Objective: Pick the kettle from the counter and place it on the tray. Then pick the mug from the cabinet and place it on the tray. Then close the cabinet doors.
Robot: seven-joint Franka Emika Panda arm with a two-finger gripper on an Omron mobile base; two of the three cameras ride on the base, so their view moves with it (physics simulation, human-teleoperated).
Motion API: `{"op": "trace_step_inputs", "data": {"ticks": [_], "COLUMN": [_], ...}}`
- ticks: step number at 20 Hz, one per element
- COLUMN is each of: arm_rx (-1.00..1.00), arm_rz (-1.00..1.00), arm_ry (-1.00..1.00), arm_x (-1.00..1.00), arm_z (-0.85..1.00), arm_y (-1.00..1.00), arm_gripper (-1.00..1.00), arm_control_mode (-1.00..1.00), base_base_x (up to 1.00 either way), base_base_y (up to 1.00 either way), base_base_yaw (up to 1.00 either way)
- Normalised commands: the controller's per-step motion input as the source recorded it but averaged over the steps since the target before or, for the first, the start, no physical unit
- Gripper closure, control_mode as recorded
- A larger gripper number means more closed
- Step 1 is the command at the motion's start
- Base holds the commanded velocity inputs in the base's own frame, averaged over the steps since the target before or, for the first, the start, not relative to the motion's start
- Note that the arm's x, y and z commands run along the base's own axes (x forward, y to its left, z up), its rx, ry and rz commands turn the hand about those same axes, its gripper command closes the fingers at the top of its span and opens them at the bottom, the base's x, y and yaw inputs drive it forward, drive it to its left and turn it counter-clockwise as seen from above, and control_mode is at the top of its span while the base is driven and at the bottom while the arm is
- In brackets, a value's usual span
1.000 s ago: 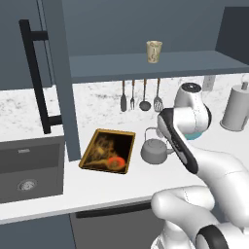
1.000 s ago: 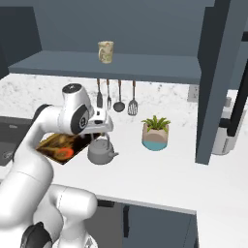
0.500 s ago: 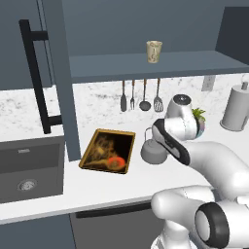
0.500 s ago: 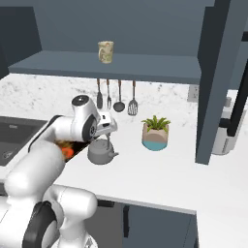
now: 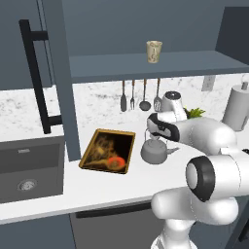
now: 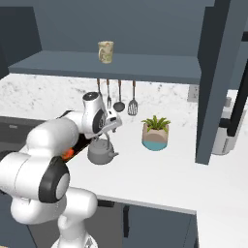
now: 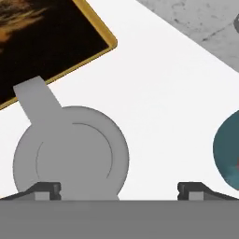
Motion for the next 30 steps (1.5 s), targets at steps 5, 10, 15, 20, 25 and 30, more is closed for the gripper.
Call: {"op": "trace_step_inputs", "data": {"ticks": [5,10,15,20,25,30], "arm_rx": [-0.1,-0.07,-0.08,-0.01,0.0,0.05], "arm_rz": [0.02,0.01,0.01,0.04,0.06,0.28], "arm_ry": [0.03,0.03,0.04,0.01,-0.01,-0.17], "arm_x": [0.45,0.33,-0.13,-0.4,-0.33,-0.44], "arm_z": [-0.2,-0.28,-0.43,-0.51,-0.46,-0.14], "arm_y": [0.0,0.0,0.0,0.0,0.0,0.04], "arm_gripper": [-1.0,-1.0,-1.0,1.0,1.0,1.0], "arm_control_mode": [-1.0,-1.0,-1.0,-1.0,-1.0,-1.0], "base_base_x": [0.0,0.0,0.0,0.0,0.0,0.0], "base_base_y": [0.0,0.0,0.0,0.0,0.0,0.0], "base_base_yaw": [0.0,0.0,0.0,0.0,0.0,0.0]}}
